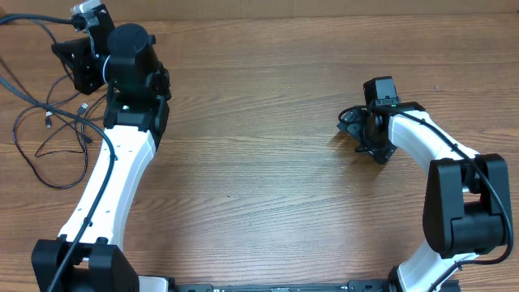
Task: Untangle cables
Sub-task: 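Lift and carry the black cable with the left gripper to the far left, then open the left gripper to release the cable onto the left pile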
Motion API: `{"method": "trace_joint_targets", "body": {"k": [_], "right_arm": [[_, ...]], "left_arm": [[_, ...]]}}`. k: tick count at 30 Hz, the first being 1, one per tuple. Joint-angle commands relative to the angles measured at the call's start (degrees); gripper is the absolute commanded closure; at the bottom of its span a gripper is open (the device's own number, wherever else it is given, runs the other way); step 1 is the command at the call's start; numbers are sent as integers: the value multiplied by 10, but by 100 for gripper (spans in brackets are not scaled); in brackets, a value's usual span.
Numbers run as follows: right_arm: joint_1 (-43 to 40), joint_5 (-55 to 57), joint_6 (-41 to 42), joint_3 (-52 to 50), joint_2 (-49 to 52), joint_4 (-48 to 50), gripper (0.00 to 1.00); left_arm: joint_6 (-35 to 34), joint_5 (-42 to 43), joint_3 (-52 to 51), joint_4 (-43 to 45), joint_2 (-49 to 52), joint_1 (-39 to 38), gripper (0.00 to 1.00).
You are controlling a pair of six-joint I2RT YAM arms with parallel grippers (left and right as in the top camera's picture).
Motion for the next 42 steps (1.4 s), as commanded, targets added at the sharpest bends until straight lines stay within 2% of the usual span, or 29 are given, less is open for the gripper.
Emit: {"method": "trace_joint_targets", "body": {"k": [1, 5, 8, 12, 17, 19, 20, 24, 27, 30, 31, 34, 42], "right_arm": [[-1, -1, -2, -12, 16, -1, 0], [-1, -1, -2, -12, 16, -1, 0], [-1, -1, -2, -12, 16, -1, 0], [-1, -1, -2, -12, 16, -1, 0], [-1, -1, -2, -12, 16, -1, 0], [-1, -1, -2, -12, 16, -1, 0], [-1, -1, -2, -12, 16, -1, 0], [-1, -1, -2, -12, 16, -1, 0], [-1, -1, -2, -12, 16, -1, 0], [-1, -1, -2, -12, 16, -1, 0], [-1, -1, -2, -12, 16, -1, 0], [-1, -1, -2, -12, 16, -1, 0], [-1, -1, -2, -12, 16, -1, 0]], "left_arm": [[-76, 29, 4, -80, -13, -1, 96], [-209, 150, 4, -236, -12, -1, 96], [-273, 246, 3, -305, -12, 5, 96], [-309, 317, 3, -335, -9, 13, 96], [-309, 325, 3, -336, -9, 32, 93], [-310, 339, 3, -337, -9, 41, 80], [-316, 368, 3, -339, -9, 46, 64], [-355, 503, 3, -339, -7, 57, 34], [-357, 615, 3, -348, -5, 58, 18], [-356, 690, 3, -371, -5, 58, 5], [-356, 707, 3, -382, -5, 57, 2], [-357, 739, 3, -411, -5, 57, 1], [-357, 741, 3, -498, -5, 57, 0]]}}
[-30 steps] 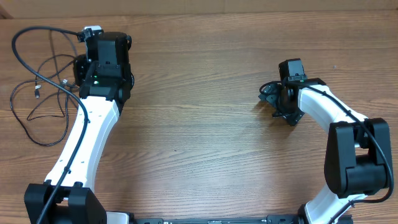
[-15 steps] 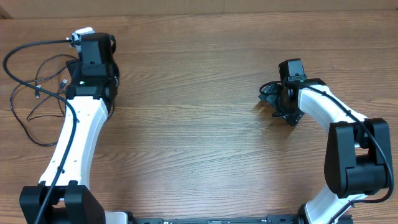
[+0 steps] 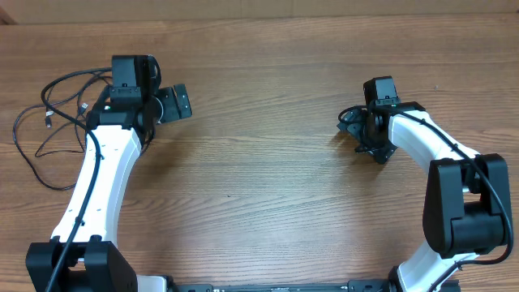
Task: Untangle cables
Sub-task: 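Open the left gripper to release the cable onto the left pile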
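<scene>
Thin black cables [image 3: 50,113] lie in loose loops at the table's left edge. One strand [image 3: 81,77] runs right toward my left wrist and disappears under it. My left gripper [image 3: 177,103] points right, just right of the cables and clear of the loops. Nothing shows between its fingers, and from above I cannot tell how the jaws stand. My right gripper [image 3: 350,128] rests low on the table at the right, far from the cables. Its jaw state is also unclear.
The left arm [image 3: 97,178] slants from the front edge up to the cables and covers part of them. The right arm [image 3: 438,154] curves along the right side. Wooden table [image 3: 268,186] lies between the arms.
My left gripper has moved from the far left corner over the cables to a spot right of them, now pointing right. The upper cable strands have shifted right with it. The right arm is unchanged.
</scene>
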Motion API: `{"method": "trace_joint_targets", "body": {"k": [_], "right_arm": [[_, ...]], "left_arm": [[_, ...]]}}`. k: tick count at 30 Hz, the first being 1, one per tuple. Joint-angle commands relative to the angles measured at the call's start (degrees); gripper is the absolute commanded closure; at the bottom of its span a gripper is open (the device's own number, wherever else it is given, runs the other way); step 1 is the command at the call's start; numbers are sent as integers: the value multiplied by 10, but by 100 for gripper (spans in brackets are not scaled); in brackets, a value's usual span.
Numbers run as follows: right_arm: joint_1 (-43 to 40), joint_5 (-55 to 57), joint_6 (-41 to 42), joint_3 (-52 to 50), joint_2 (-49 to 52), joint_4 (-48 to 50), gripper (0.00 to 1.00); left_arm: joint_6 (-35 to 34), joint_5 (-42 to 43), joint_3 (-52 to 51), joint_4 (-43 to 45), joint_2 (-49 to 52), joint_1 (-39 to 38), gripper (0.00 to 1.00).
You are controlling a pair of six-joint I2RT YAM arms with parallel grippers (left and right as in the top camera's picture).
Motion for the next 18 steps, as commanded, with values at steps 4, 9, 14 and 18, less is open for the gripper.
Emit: {"method": "trace_joint_targets", "body": {"k": [4, 9, 14, 18], "right_arm": [[-1, -1, -2, -12, 16, -1, 0], [-1, -1, -2, -12, 16, -1, 0], [-1, -1, -2, -12, 16, -1, 0], [-1, -1, -2, -12, 16, -1, 0]], "left_arm": [[-10, 25, 3, -56, -5, -2, 0], [-10, 54, 3, -82, -5, -2, 0], [-10, 101, 3, -96, -5, -2, 0], [-10, 119, 3, -97, -5, -2, 0]]}}
